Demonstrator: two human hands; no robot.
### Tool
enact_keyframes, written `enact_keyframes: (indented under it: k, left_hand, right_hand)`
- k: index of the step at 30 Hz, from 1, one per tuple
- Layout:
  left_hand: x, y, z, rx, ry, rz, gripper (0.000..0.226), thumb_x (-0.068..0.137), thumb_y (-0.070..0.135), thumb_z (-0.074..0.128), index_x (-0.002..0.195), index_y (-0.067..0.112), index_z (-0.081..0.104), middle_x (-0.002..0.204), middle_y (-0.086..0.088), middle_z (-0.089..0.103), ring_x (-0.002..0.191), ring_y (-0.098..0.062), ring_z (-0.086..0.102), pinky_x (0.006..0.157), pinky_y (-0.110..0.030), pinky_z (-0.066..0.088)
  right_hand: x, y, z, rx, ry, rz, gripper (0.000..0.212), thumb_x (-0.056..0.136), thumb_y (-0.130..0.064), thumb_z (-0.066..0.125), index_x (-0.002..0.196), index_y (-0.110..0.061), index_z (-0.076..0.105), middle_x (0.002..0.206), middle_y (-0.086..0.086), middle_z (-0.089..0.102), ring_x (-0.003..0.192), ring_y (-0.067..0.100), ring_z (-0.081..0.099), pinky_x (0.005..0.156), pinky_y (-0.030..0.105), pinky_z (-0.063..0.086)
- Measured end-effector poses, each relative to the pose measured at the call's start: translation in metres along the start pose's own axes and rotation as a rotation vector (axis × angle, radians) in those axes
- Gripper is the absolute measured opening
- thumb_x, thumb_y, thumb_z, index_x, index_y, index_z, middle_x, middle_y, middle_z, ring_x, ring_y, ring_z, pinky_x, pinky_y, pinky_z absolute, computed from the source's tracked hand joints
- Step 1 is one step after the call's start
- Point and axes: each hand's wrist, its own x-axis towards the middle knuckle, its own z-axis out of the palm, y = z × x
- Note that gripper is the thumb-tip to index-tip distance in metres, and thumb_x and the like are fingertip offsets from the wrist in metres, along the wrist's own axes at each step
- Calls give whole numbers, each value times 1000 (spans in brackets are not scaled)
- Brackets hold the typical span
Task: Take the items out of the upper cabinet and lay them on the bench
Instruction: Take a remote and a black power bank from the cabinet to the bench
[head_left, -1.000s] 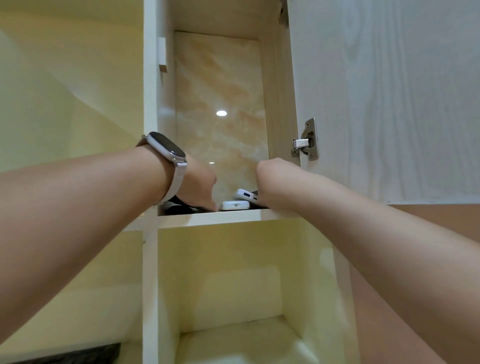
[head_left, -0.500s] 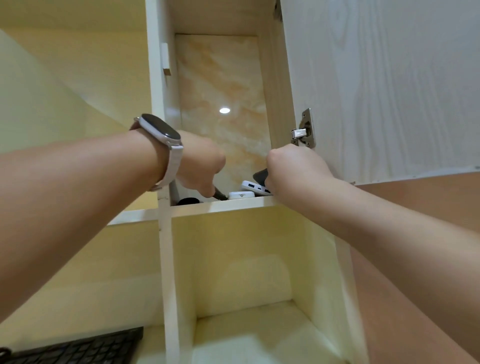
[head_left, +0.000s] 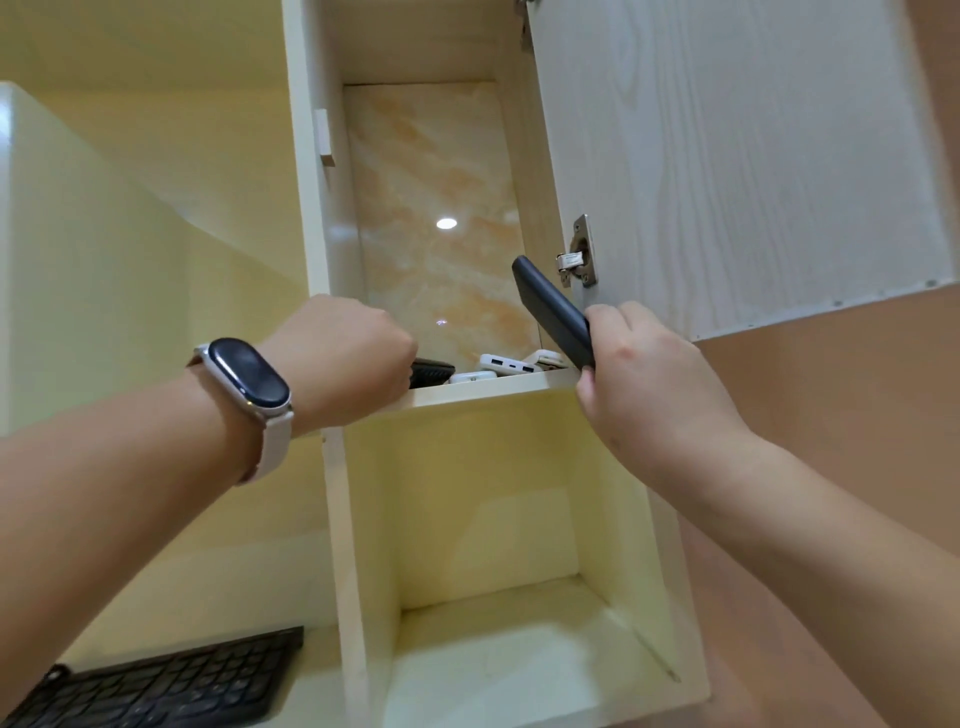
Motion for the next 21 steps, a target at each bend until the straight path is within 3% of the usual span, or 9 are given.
enact_keyframes:
  k: [3, 6, 8, 13, 18, 21]
  left_hand:
    - [-9, -2, 0, -111, 13, -64, 37, 97, 49, 40, 86, 19, 59, 81, -1, 57, 70, -25, 59, 49, -27, 38]
    - [-22, -5, 1, -292, 35, -143, 31, 94, 47, 49, 88, 18, 56, 86, -1, 50, 75, -24, 54, 48, -28, 32]
    - [-34, -6, 4, -421, 87, -196, 26, 91, 45, 55, 91, 19, 56, 87, 0, 47, 77, -24, 53, 51, -31, 38]
    - [-62, 4, 12, -569, 235, -291, 25, 86, 39, 53, 81, 16, 44, 78, -1, 41, 74, -28, 45, 59, -44, 50]
    - [-94, 27, 10, -620, 350, -415, 21, 92, 39, 51, 92, 18, 49, 70, -2, 56, 59, -29, 52, 48, -34, 42]
    - [-113, 45, 6, -772, 423, -438, 22, 92, 37, 54, 107, 21, 53, 66, 4, 59, 53, -23, 55, 47, -36, 48]
  right_hand:
    - [-7, -2, 5, 48, -19, 20, 16, 90, -11, 54, 106, -9, 50, 91, 2, 39, 71, 26, 38, 61, 31, 27]
    - [-14, -4, 11, 119, -61, 77, 18, 91, -13, 52, 108, -11, 45, 93, 5, 48, 71, 28, 43, 58, 33, 29]
    - [-19, -3, 16, 204, -83, 115, 22, 91, -15, 52, 110, -12, 41, 92, 4, 50, 71, 31, 45, 57, 34, 31]
    - [-32, -2, 27, 450, -68, 175, 22, 91, -18, 53, 109, -16, 41, 83, 0, 53, 73, 30, 54, 58, 39, 45]
    - [-50, -4, 26, 793, -110, 303, 21, 91, -21, 57, 108, -28, 46, 82, -8, 60, 74, 12, 60, 62, 37, 52]
    - [-63, -5, 25, 878, -133, 346, 18, 90, -20, 58, 101, -29, 49, 82, -11, 60, 70, 6, 59, 58, 30, 52]
